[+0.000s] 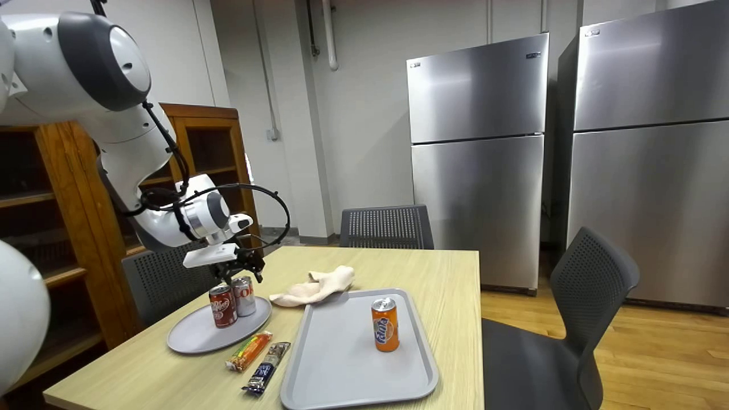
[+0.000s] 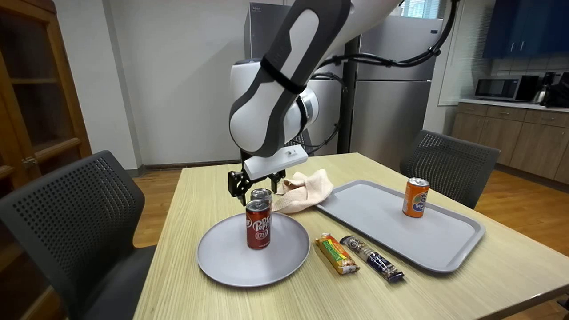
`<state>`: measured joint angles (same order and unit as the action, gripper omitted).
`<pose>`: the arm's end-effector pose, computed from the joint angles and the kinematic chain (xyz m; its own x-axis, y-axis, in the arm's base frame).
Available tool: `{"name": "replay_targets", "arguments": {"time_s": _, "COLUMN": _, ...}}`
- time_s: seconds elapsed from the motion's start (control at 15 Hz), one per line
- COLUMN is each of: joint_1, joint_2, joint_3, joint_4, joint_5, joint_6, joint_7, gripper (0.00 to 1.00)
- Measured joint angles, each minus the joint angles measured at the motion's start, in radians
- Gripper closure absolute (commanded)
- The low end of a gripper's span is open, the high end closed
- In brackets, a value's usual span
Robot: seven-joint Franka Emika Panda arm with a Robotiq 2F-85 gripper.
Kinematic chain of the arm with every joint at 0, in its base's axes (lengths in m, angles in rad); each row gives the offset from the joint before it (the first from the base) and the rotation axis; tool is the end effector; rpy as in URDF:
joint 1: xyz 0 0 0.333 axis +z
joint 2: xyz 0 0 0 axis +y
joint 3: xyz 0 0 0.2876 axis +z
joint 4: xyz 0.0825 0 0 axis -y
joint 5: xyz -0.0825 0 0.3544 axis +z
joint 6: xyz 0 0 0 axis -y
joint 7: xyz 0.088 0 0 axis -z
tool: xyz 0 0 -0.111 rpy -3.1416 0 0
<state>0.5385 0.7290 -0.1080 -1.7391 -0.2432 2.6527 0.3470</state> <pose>0.5812 0.2806 0.1754 0.9196 0.3253 0.2201 0.2965 -0.9425 0.1544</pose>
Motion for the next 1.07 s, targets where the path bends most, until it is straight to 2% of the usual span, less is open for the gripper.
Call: {"name": "replay_targets", "arguments": {"time_s": 1.07, "joint_1": -0.05, "joint_2": 0.0, "joint_3": 0.05, "joint_4": 0.0, "joint_5": 0.054, "joint_6": -0.046, "joint_7": 0.0, "gripper": 0.0}}
